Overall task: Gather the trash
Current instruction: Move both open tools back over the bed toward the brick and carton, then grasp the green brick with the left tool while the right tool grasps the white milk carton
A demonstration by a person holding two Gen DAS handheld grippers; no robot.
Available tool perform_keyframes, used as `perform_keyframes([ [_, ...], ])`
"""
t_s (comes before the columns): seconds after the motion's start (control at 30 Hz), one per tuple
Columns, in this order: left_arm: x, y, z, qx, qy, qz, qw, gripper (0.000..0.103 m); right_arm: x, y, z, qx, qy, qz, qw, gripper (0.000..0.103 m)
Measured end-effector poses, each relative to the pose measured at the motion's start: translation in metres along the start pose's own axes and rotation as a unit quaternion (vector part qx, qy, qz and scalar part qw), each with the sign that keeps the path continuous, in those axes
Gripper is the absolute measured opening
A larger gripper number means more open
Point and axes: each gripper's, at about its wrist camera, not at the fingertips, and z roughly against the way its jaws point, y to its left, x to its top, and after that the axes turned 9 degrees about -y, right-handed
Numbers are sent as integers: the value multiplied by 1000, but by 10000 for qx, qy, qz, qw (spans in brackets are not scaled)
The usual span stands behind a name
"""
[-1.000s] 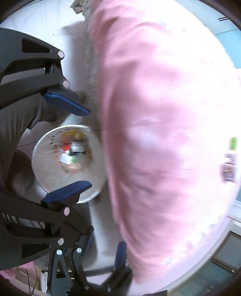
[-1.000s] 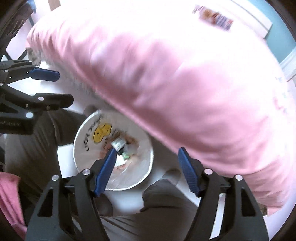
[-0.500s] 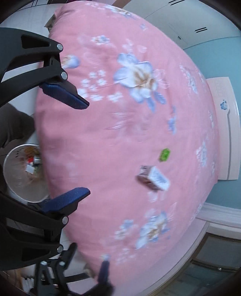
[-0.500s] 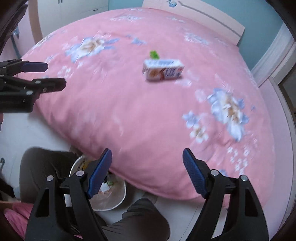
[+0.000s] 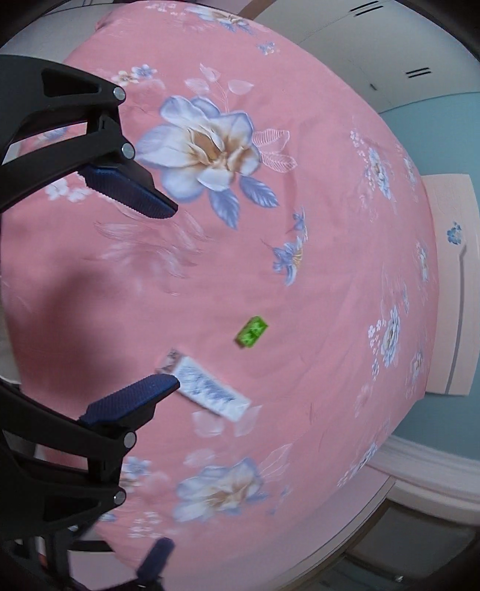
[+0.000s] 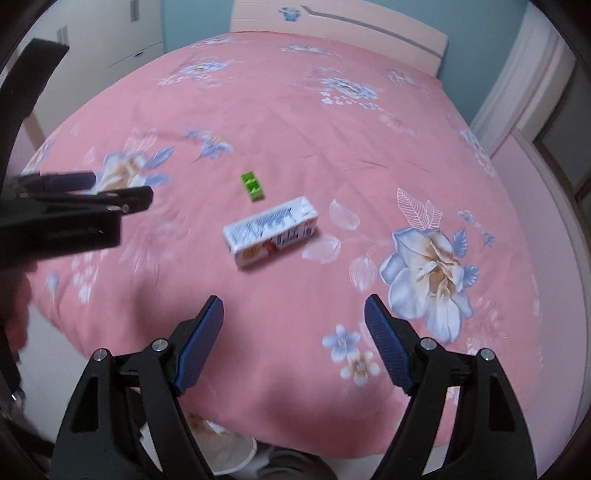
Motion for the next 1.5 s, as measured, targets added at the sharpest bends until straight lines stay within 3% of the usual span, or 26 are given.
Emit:
perform_keyframes([
  [0.2, 31, -8, -52, -35, 284, 313, 9991, 88, 27, 4, -38, -30, 36, -400, 9992, 78],
  [0.4, 46, -12, -107, -156, 658, 455, 9967, 88, 33, 11, -87, -394, 106, -482, 9980, 78],
  [0.7, 49, -7, -183, -941, 1289, 845, 9836, 88, 36, 7, -155, -576, 292, -1222, 9904, 78],
  [0.97, 46, -15, -225, -1367, 1600, 1150, 9708, 71, 35, 1, -196, -663, 498, -1763, 9808, 78],
  [1.1, 46, -25, -237, -1349, 1568, 1089, 9723, 64, 35, -6, -212, -657, 575, -1836, 9791, 78],
  [1.17, 48, -27, -241, -1395, 1530, 1096, 9722, 50, 32, -10, -222, -481, 685, -1906, 9781, 77],
  [1.2, 49, -29, -243, -1401, 1515, 1017, 9732, 44, 31, -10, -225, -427, 725, -1869, 9788, 72],
  [1.3, 48, -26, -247, -1360, 1514, 840, 9755, 26, 29, -9, -228, -273, 720, -1636, 9835, 68],
  [1.33, 48, -25, -248, -1367, 1514, 786, 9758, 24, 30, -9, -228, -189, 733, -1510, 9856, 66],
  [1.37, 48, -25, -247, -1417, 1508, 738, 9756, 24, 31, -8, -228, -120, 746, -1413, 9871, 53],
  [1.4, 48, -25, -247, -1425, 1495, 683, 9761, 24, 32, -8, -228, -22, 788, -1278, 9887, 48],
  [1.5, 45, -34, -237, -1265, 1413, 235, 9816, 24, 33, -9, -224, 117, 818, -910, 9924, 42],
])
